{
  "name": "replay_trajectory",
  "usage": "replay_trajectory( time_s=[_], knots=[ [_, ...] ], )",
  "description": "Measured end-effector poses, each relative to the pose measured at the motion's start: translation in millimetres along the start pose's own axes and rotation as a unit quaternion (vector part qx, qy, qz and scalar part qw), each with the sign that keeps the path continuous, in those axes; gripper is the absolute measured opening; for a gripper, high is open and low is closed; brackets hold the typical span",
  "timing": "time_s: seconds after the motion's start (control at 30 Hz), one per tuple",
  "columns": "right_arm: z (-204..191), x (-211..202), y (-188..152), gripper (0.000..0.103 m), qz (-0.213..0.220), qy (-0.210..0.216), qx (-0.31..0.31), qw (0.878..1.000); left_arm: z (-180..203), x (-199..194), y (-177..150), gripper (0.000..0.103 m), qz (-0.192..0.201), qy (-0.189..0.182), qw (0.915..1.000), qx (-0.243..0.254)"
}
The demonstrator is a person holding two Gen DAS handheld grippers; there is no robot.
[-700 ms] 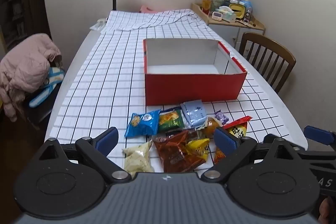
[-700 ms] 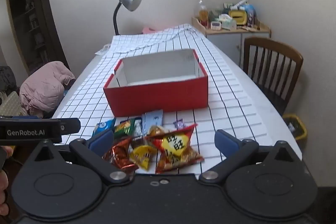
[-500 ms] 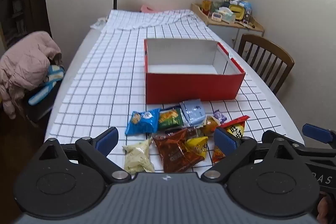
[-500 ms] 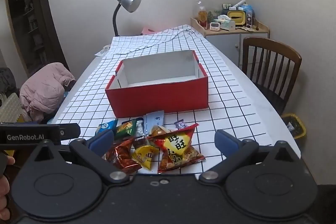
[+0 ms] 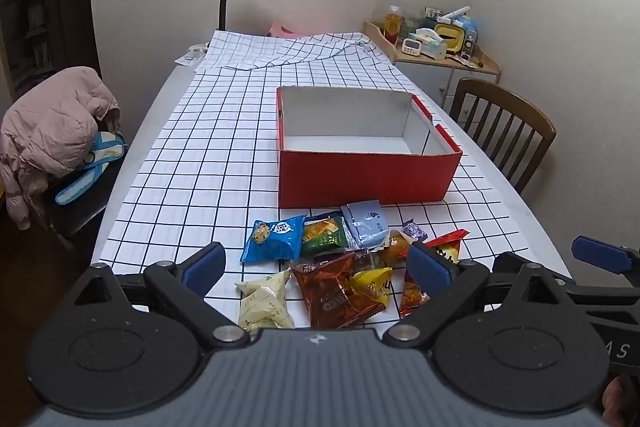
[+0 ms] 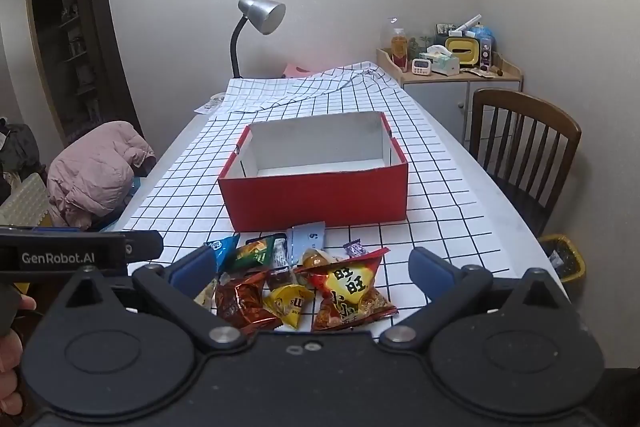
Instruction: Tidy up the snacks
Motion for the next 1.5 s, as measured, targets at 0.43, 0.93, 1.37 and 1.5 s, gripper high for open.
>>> replay_trajectory(
  time_s=[0.43,0.93,1.37,1.5],
  knots=[
    [-5.4,-11.2,7.5,0.103,0.015,-0.008,-0.010,1.000,-1.5,-9.4,5.1,0.098,0.010,-0.001,1.0000,0.000],
    [-8.4,-14.9,8.4,0.103,0.017,-0.015,-0.020,1.000,-2.3,-12.7,3.4,0.098,0.009,0.002,1.0000,0.002],
    [-7.8,-22.5,8.5,0.103,0.026,-0.026,-0.025,0.999,1.2,-16.3,4.3,0.098,0.015,0.005,0.9998,0.010],
    [-7.7,-23.5,8.5,0.103,0.026,-0.024,-0.024,0.999,1.7,-17.9,4.3,0.098,0.018,0.008,0.9997,0.013]
  ],
)
Point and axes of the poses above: each gripper's, at about its wrist camera, not at the fingertips, and x roughly the way its jaws point, z to its right, y to its top, the point moved 10 cm from there along x, roughly the way its jaws point, and after that the axes turned 2 degrees about y, right-handed, at the moved point
